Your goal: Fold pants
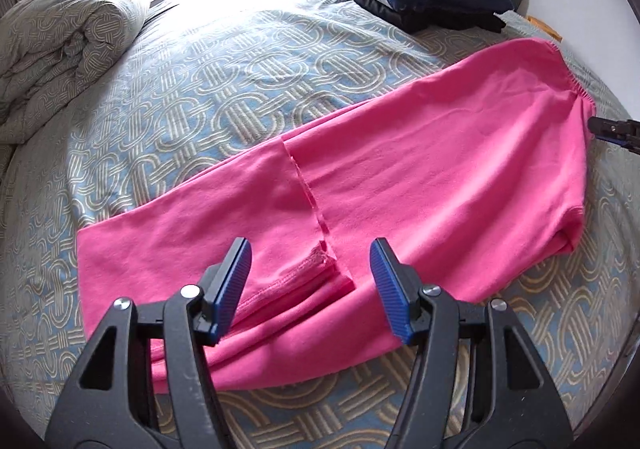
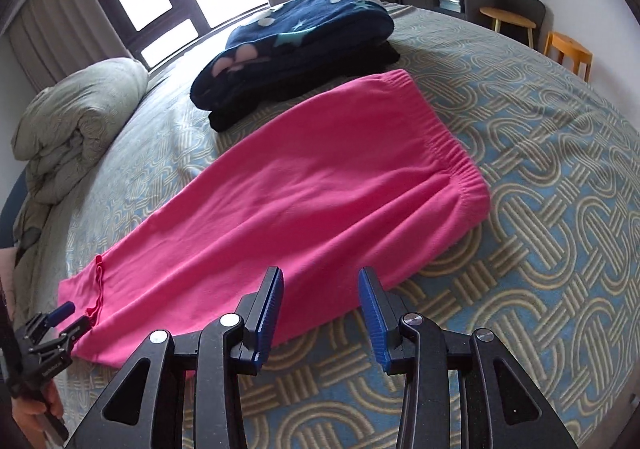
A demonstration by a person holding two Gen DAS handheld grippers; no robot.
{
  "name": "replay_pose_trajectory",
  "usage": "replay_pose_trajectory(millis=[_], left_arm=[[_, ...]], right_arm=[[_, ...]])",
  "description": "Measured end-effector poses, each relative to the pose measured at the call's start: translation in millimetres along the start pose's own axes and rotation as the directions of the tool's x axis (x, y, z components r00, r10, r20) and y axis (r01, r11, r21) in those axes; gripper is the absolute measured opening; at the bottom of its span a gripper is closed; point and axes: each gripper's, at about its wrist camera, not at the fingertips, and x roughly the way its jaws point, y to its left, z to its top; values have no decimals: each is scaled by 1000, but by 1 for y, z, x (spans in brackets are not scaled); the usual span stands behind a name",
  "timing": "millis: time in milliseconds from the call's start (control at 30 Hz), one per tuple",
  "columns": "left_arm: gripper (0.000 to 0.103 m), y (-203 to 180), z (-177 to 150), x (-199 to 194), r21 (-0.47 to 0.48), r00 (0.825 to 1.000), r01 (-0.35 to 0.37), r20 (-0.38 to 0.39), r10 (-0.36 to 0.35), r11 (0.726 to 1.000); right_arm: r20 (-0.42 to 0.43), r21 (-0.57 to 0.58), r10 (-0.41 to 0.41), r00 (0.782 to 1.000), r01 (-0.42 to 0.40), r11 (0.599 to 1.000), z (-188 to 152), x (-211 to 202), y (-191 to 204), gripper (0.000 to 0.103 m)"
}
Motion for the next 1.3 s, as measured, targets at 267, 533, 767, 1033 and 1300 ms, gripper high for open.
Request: replay_pose_trajectory(millis=[267,533,767,1033,1300], left_arm=[[28,15,-2,21,-81,998,19,-62,-24,997],[9,40,14,-2,-254,983,166,-30,-179,953],[16,3,23,0,-214,978,196,-23,-206,957],[60,-7,9,-7,-200,968,246,10,-250,948],[60,5,6,-10,-197,964,266,21,-267,944]], right_arm=[[12,20,30,999,-30,999,-6,-2,-9,40],[19,71,38,999,-39,997,-7,0,-26,40],[11,95,44,999,-45,994,-9,3,-30,40],[12,164,79,997,-80,983,-10,2,-45,56],[33,367,162,986,-163,916,1,18,-81,66]])
